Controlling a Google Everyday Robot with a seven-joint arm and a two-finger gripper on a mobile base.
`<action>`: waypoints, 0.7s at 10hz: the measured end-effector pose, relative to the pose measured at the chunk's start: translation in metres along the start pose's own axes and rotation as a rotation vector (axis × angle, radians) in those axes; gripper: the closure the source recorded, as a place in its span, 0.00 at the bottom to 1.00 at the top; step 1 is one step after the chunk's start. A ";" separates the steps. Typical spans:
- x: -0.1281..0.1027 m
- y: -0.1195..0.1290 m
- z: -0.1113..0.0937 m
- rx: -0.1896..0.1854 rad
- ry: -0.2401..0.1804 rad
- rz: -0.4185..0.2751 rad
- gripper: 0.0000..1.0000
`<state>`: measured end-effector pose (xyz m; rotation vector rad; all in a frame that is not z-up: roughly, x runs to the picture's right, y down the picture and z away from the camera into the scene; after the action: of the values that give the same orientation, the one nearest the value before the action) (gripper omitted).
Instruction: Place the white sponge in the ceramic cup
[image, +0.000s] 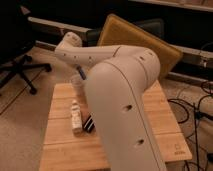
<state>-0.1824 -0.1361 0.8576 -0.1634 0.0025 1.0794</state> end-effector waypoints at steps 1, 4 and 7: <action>-0.009 0.017 0.001 -0.028 -0.031 -0.062 1.00; -0.016 0.028 0.002 -0.047 -0.059 -0.110 1.00; -0.014 0.026 0.003 -0.045 -0.055 -0.110 1.00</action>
<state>-0.2121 -0.1359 0.8583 -0.1723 -0.0797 0.9746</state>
